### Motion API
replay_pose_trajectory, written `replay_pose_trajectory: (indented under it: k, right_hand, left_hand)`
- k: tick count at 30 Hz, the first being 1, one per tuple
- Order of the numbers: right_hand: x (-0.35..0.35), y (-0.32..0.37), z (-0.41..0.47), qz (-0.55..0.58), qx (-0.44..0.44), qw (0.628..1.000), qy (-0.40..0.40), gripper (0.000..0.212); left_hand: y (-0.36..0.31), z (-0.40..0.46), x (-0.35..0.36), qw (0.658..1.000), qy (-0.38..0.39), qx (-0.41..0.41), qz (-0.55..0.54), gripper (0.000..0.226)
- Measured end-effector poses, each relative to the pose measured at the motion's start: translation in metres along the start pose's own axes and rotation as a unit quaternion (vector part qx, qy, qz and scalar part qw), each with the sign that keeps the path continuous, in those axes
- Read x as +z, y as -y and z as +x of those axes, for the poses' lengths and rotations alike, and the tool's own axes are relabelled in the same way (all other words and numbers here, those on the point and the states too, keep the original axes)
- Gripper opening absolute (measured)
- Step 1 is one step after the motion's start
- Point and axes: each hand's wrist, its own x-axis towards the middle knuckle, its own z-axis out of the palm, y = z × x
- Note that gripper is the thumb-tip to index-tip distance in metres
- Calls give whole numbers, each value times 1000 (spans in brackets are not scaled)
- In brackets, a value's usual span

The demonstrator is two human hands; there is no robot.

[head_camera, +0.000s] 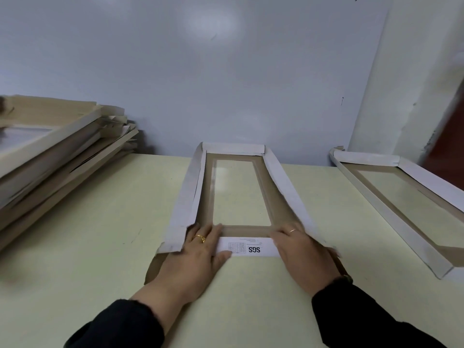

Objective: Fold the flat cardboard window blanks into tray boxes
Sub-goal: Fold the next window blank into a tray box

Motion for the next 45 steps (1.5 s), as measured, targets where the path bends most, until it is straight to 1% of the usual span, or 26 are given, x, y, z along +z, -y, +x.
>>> replay_pose_trajectory:
  k: [2, 4, 8, 10, 13, 16, 18, 22, 24, 25, 27, 29, 31, 33, 34, 36, 38, 40, 41, 42, 44, 45]
  right_hand:
    - [4, 5, 3, 52, -67, 995, 46, 39]
    - [7, 6, 3, 71, -95, 989, 87, 45]
    - [7, -7, -1, 148, -22, 984, 99, 47]
    - [7, -10, -2, 156, -13, 983, 92, 46]
    - [3, -12, -3, 142, 4, 988, 63, 44]
    - [-4, -13, -6, 97, 16, 995, -2, 40]
    - [-5, -11, -8, 104, 18, 994, -26, 36]
    - [-9, -7, -12, 87, -2, 994, -59, 21]
    - [-12, -6, -16, 70, -11, 995, -70, 8]
    - [-13, -6, -17, 62, -13, 996, -67, 6]
    - [-13, -6, -20, 62, -22, 997, -46, 9]
    - [-13, -5, -22, 62, -37, 997, -19, 13]
    - [-14, -3, -23, 58, -35, 998, 3, 23]
    - [-15, 0, -24, 68, -21, 997, 15, 37]
    - [-15, 2, -24, 74, -19, 997, 13, 40]
    - [-15, 7, -24, 71, -23, 997, 7, 37]
    - [-14, 12, -21, 78, -23, 996, 20, 35]
    - [-13, 14, -17, 106, -20, 993, 39, 39]
    - [-13, 14, -16, 110, -19, 993, 42, 41]
    - [-13, 14, -17, 107, -15, 994, 34, 41]
    - [-16, 19, -19, 92, -26, 995, -29, 33]
    - [-18, 21, -21, 80, -43, 993, -71, 27]
  left_hand:
    - [-1, 1, -2, 999, 34, 0, -12, 52]
    - [-1, 1, -2, 999, 53, -6, -3, 53]
    - [2, 2, 0, 998, 61, -27, -16, 57]
    - [3, 1, 0, 998, 51, -30, -24, 58]
    - [4, -2, 0, 1000, 7, -20, -23, 57]
    - [6, -8, -6, 998, -56, 12, -20, 43]
    - [8, -13, -11, 995, -89, 27, -23, 34]
    - [5, -19, -20, 988, -122, 48, -79, 28]
    - [3, -21, -23, 987, -120, 62, -88, 27]
    - [2, -21, -24, 987, -115, 67, -86, 29]
    - [4, -22, -25, 989, -99, 64, -93, 34]
    - [6, -23, -26, 989, -78, 62, -112, 34]
    - [7, -25, -27, 990, -48, 74, -114, 31]
    - [8, -26, -25, 993, -24, 83, -82, 37]
    - [8, -26, -24, 994, -22, 85, -65, 42]
    - [5, -26, -24, 994, -32, 92, -55, 47]
    - [2, -26, -25, 993, -46, 100, -52, 47]
    - [1, -27, -26, 992, -58, 110, -32, 46]
    - [0, -29, -27, 990, -68, 121, -22, 44]
    - [-3, -30, -30, 985, -83, 150, -9, 42]
    - [-12, -35, -42, 961, -131, 244, 11, 34]
    - [-15, -37, -46, 941, -170, 293, -4, 32]
